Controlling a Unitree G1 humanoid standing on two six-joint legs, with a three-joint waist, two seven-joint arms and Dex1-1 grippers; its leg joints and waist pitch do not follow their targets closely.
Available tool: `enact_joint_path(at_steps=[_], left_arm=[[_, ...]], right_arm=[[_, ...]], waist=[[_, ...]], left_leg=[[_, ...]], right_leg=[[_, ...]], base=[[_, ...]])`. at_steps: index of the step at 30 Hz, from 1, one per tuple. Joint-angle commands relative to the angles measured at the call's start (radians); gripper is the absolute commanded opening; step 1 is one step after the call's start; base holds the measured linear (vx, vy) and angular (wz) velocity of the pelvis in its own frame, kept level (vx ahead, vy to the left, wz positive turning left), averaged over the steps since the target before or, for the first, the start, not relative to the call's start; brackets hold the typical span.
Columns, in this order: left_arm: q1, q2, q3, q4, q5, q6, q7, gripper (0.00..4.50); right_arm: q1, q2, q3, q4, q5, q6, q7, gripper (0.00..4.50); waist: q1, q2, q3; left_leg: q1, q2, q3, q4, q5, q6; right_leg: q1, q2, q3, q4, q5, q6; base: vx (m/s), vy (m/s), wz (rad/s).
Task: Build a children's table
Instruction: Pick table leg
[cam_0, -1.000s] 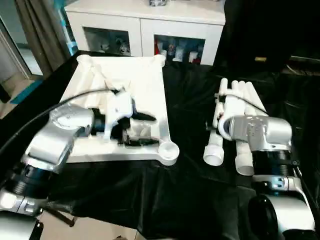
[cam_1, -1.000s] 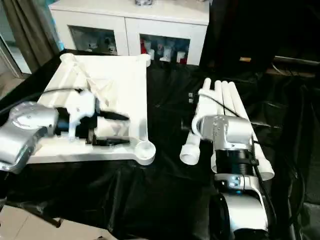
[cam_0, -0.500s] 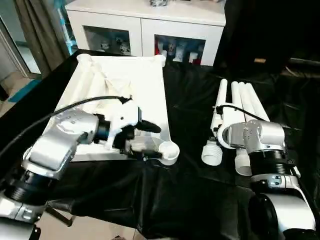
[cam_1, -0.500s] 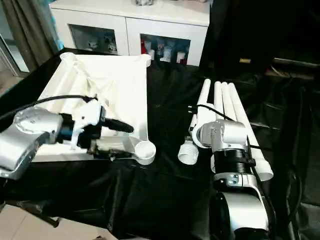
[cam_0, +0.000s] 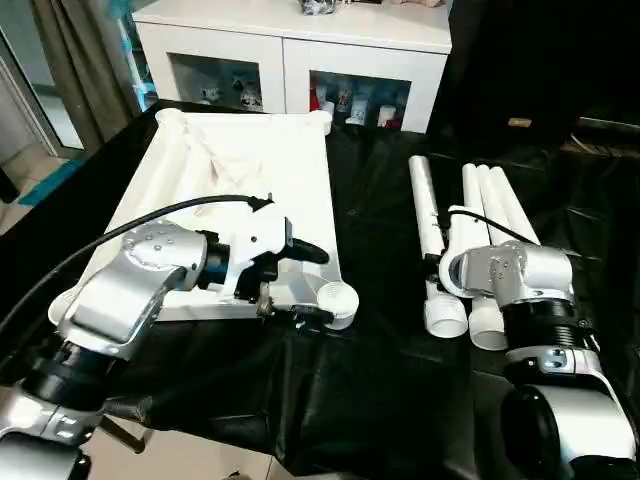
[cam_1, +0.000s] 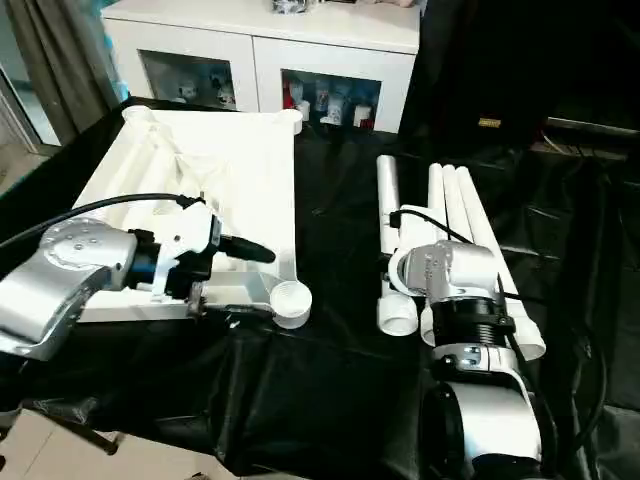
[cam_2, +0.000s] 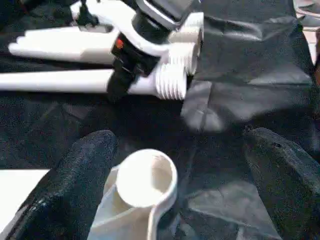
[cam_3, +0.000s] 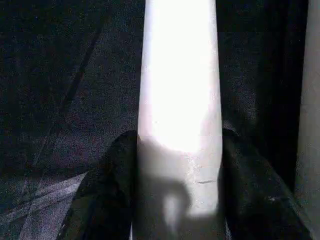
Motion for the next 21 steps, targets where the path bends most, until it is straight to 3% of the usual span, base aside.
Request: enact_joint_path(at_steps=[1,6,8,9,10,11,12,15,18,21], left_arm=[[-0.023,-0.024,0.021,0.024,0.005,-0.01,0.04,4.5],[-0.059,-0.085,0.064,0.103,0.003,0.022,0.144,4.5],[-0.12,-0.167,0.129,0.215,0.006,0.069,0.312,4.5],[-0.133,-0.183,0.145,0.234,0.003,0.084,0.345,4.5],[-0.182,-0.247,0.217,0.294,-0.042,0.145,0.453,4.5],[-0.216,-0.291,0.273,0.322,-0.102,0.202,0.5,4.5],[-0.235,-0.317,0.308,0.337,-0.144,0.235,0.519,4.5],[-0.295,-0.386,0.394,0.361,-0.294,0.331,0.532,4.5],[-0.34,-0.438,0.44,0.376,-0.362,0.387,0.542,4.5],[-0.372,-0.485,0.481,0.379,-0.404,0.44,0.565,4.5]], right_arm=[[-0.007,-0.013,-0.017,-0.001,0.005,-0.027,0.006,1.86],[0.021,-0.014,-0.006,-0.064,0.038,-0.134,0.092,1.85],[0.073,0.007,-0.034,-0.167,0.131,-0.302,0.268,1.85],[0.079,0.008,-0.038,-0.181,0.147,-0.305,0.291,1.85],[0.098,0.01,-0.056,-0.227,0.202,-0.29,0.367,1.85],[0.112,0.009,-0.068,-0.261,0.242,-0.267,0.415,1.85],[0.12,0.009,-0.074,-0.279,0.263,-0.256,0.442,1.85],[0.165,-0.004,-0.059,-0.37,0.336,-0.242,0.556,1.85],[0.21,-0.019,-0.037,-0.452,0.407,-0.25,0.653,1.85],[0.238,-0.027,-0.027,-0.524,0.469,-0.224,0.719,1.85]], waist=[[0.0,0.008,-0.07],[0.003,0.002,-0.073],[0.004,0.0,-0.074],[0.006,0.002,-0.074],[0.006,0.008,-0.075],[0.013,0.001,-0.077],[0.015,0.004,-0.077],[0.018,-0.005,-0.074],[0.025,-0.004,-0.074],[0.026,-0.008,-0.072]], left_leg=[[-0.004,0.025,0.004,-0.082,-0.089,-0.038],[-0.01,0.025,0.004,-0.079,-0.054,-0.012],[-0.013,0.026,0.004,-0.076,-0.059,0.001],[-0.011,0.026,0.007,-0.073,-0.065,0.017],[-0.012,0.025,0.005,-0.073,-0.061,0.023],[-0.009,0.024,0.006,-0.068,-0.061,0.05],[-0.008,0.026,0.003,-0.069,-0.055,0.056],[-0.016,0.024,0.003,-0.07,-0.047,0.072],[-0.014,0.026,0.003,-0.068,-0.042,0.095],[-0.017,0.025,0.004,-0.068,-0.045,0.1]], right_leg=[[0.067,-0.06,0.047,-0.066,-0.173,-0.18],[0.074,-0.061,0.046,-0.061,-0.115,-0.193],[0.076,-0.063,0.046,-0.06,-0.101,-0.198],[0.076,-0.062,0.046,-0.064,-0.088,-0.204],[0.079,-0.061,0.046,-0.061,-0.078,-0.211],[0.081,-0.063,0.045,-0.063,-0.054,-0.244],[0.078,-0.066,0.044,-0.063,-0.058,-0.252],[0.083,-0.066,0.042,-0.065,-0.081,-0.269],[0.078,-0.065,0.04,-0.07,-0.101,-0.26],[0.082,-0.064,0.039,-0.076,-0.132,-0.246]], base=[[0.0,0.0,0.0],[0.0,0.0,0.0],[0.0,0.0,0.0],[0.0,0.0,0.0],[0.0,0.0,0.0],[0.0,0.0,0.0],[0.0,0.0,0.0],[0.0,0.0,0.0],[0.0,0.0,0.0],[0.0,0.0,0.0]])
